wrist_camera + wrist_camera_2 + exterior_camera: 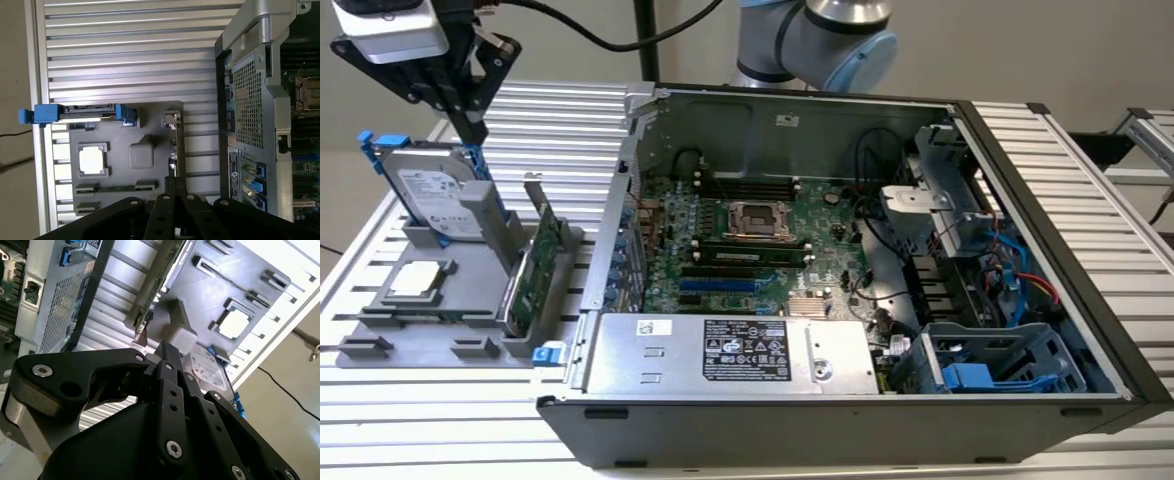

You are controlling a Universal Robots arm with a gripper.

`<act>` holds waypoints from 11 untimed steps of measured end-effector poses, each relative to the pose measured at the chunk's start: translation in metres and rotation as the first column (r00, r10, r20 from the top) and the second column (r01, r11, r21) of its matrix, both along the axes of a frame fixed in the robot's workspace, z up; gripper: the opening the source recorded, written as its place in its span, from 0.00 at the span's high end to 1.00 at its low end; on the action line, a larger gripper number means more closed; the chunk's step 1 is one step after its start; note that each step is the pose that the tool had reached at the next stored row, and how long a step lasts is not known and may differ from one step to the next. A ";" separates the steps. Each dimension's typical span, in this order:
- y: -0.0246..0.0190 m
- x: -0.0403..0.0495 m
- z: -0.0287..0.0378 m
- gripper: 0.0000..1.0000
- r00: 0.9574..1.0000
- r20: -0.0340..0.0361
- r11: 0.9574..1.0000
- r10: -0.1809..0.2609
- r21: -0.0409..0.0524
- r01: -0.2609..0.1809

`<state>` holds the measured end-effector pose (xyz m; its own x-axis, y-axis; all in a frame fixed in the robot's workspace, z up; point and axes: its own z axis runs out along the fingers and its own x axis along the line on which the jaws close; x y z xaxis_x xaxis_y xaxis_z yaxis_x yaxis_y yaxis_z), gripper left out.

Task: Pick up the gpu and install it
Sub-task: 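Reach for the gpu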

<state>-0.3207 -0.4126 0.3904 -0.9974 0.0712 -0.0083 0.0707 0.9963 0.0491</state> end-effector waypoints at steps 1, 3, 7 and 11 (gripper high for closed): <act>-0.0011 0.0002 -0.0001 1.00 1.000 0.000 1.000 0.000 0.000 0.000; -0.0031 0.0009 -0.0001 1.00 1.000 -0.002 1.000 0.000 0.000 0.000; -0.0077 0.0029 -0.0004 1.00 1.000 -0.005 1.000 0.004 0.000 -0.004; -0.0111 0.0042 -0.0006 1.00 1.000 -0.008 1.000 0.007 0.000 -0.007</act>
